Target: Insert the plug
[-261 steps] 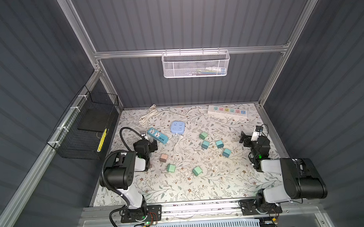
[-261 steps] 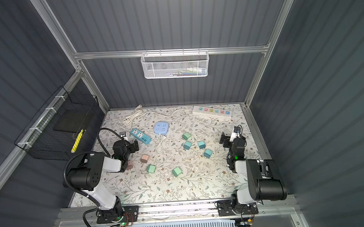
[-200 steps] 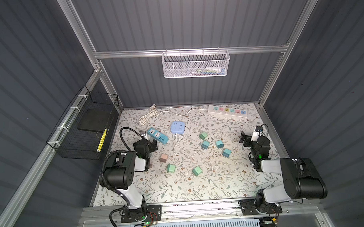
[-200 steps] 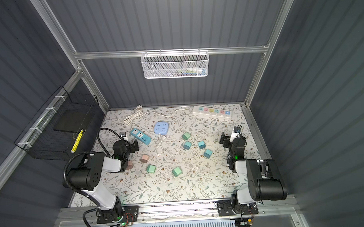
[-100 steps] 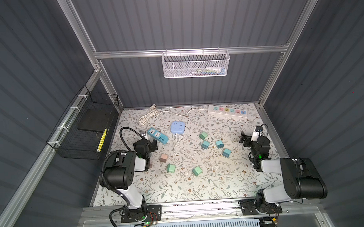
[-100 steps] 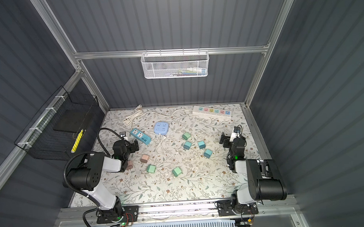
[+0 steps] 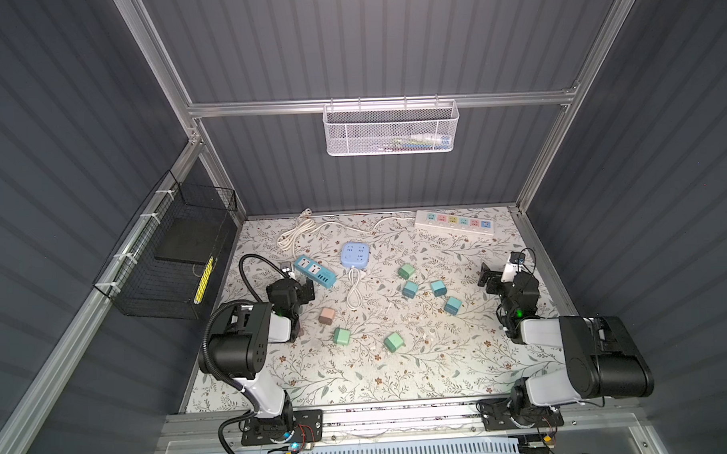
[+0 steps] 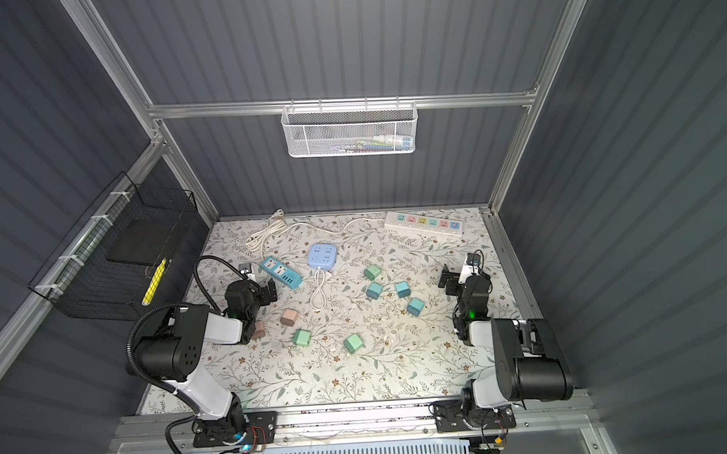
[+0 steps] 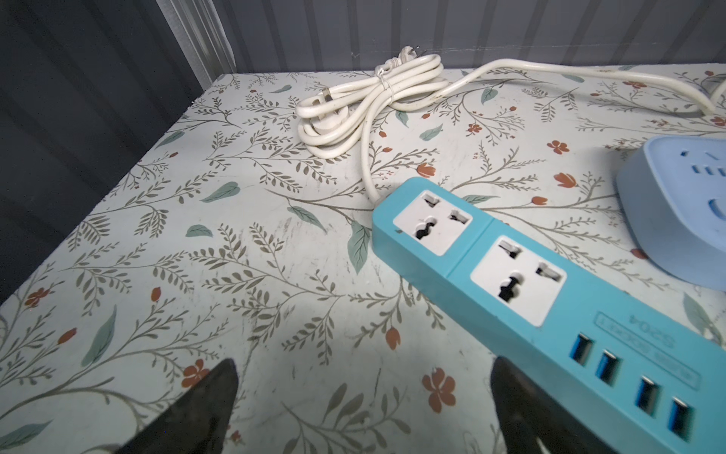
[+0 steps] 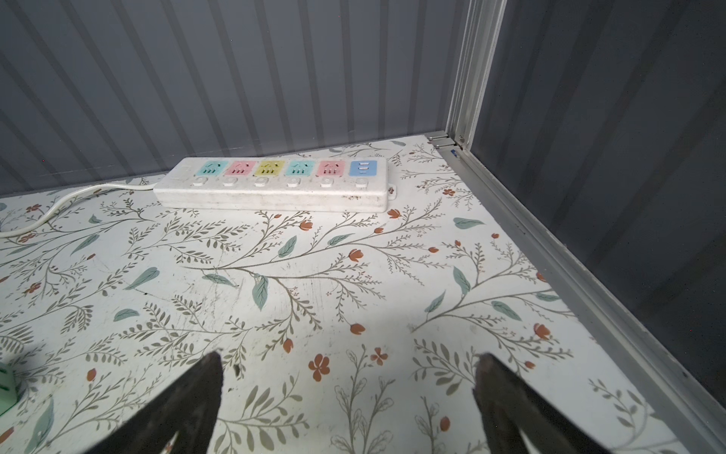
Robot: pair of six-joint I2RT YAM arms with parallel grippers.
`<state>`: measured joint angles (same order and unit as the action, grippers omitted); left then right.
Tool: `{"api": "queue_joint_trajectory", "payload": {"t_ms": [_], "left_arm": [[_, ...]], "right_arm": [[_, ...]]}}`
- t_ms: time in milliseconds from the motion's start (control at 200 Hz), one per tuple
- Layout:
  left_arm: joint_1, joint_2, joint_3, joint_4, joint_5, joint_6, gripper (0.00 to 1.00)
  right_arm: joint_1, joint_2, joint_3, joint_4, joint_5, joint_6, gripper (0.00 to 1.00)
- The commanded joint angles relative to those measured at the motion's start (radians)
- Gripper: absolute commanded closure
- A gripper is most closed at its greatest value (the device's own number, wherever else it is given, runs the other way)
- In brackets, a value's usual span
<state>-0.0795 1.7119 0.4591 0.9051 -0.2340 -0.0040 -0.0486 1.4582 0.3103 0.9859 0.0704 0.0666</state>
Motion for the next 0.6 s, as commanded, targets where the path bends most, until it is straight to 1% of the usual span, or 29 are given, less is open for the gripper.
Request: {"api": "queue_joint_trajectory", "payload": {"t_ms": [0, 290, 360, 405, 440, 480, 520, 535, 540, 595], "left_arm": [[-0.001, 0.003, 0.012, 0.006, 0.007, 0.015, 0.0], [0.0, 0.004, 0.015, -0.001, 0.009, 0.015, 0.0], [-0.002, -0.005, 0.004, 0.026, 0.0, 0.017, 0.0], [-0.002, -0.047, 0.016, -0.029, -0.031, 0.0, 0.0], [-0.002, -0.105, 0.046, -0.127, -0.057, -0.009, 0.0], [-0.002, -0.172, 0.091, -0.261, -0.06, -0.011, 0.0], [-0.002, -0.237, 0.126, -0.354, -0.033, -0.004, 0.0], [-0.002, -0.261, 0.139, -0.394, -0.021, 0.0, 0.0], [-0.002, -0.269, 0.144, -0.405, -0.019, 0.001, 0.0], [-0.002, -0.349, 0.203, -0.53, 0.02, 0.014, 0.0]], "right_arm": [[0.0, 0.001, 0.01, 0.002, -0.01, -0.008, 0.01], [0.0, 0.001, 0.01, 0.001, -0.012, -0.007, 0.01], [-0.001, 0.002, 0.011, -0.002, -0.013, -0.007, 0.01], [-0.003, 0.0, 0.012, -0.006, -0.018, -0.007, 0.01], [-0.003, -0.006, 0.015, -0.001, -0.001, -0.004, 0.01], [-0.002, -0.04, 0.036, -0.07, 0.031, 0.009, 0.01], [0.0, -0.091, 0.079, -0.173, 0.051, 0.015, 0.01], [0.0, -0.117, 0.114, -0.267, 0.058, 0.017, 0.01], [0.0, -0.117, 0.114, -0.267, 0.058, 0.017, 0.01], [0.0, -0.18, 0.232, -0.502, 0.066, 0.018, 0.01]]}}
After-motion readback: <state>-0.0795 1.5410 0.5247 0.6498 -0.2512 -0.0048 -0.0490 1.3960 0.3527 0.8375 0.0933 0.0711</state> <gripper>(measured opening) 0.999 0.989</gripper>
